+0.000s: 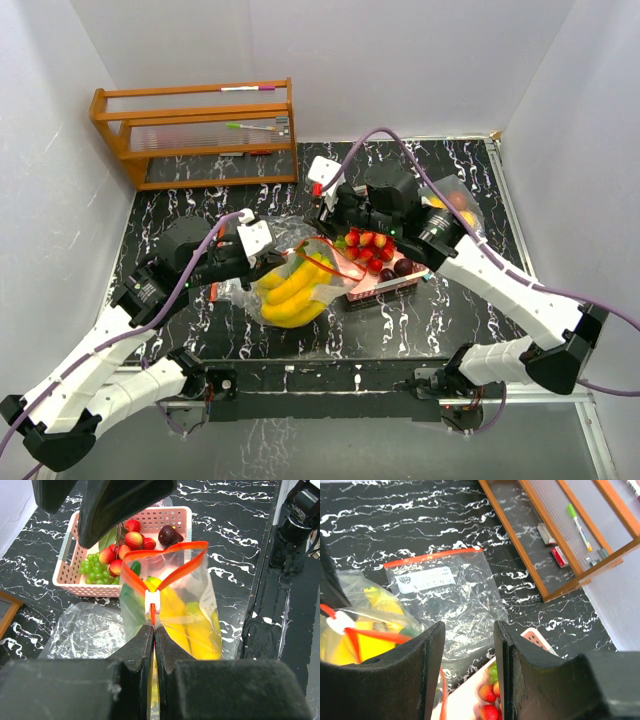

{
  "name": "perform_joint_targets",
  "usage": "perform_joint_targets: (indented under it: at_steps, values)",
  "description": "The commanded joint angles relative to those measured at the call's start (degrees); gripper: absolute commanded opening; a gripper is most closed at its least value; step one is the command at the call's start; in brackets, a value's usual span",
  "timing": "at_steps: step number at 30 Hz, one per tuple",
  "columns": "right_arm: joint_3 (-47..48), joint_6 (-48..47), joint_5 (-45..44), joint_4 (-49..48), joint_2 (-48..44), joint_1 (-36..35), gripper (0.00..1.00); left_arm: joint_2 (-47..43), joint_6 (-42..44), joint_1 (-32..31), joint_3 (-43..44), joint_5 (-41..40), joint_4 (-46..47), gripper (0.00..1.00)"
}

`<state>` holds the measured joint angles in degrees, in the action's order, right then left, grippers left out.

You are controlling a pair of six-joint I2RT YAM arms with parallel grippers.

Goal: Place the food in the zip-top bag and seal the zipper
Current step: Zip the zipper food storage bag at the center of the board.

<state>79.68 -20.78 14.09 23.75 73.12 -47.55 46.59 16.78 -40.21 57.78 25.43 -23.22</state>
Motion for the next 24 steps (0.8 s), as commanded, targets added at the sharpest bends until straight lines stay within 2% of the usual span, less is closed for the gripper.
perform_joint_targets:
  at_steps: [1, 9, 15, 24]
  values:
    - [0.0, 1.2, -2.5, -2.1, 1.1, 0.2, 0.46, -1.5, 0.4, 0.0, 2.5, 1.2, 2.3, 0.0]
    - [-3.0, 2.0, -6.5, -2.2, -5.5, 0.2, 0.46, -0.9, 0.6, 0.0, 2.0, 1.3, 2.9, 0.0]
    - [-4.3, 2.2, -1.6, 1.6, -8.9, 0.2, 0.46, -0.4, 0.5, 0.0, 1.8, 1.6, 3.8, 0.0]
    - [-8.3, 3.2, 1.2, 2.4, -7.2, 0.2, 0.46, 0.3, 0.5, 0.0, 2.1, 1.9, 4.4, 0.0]
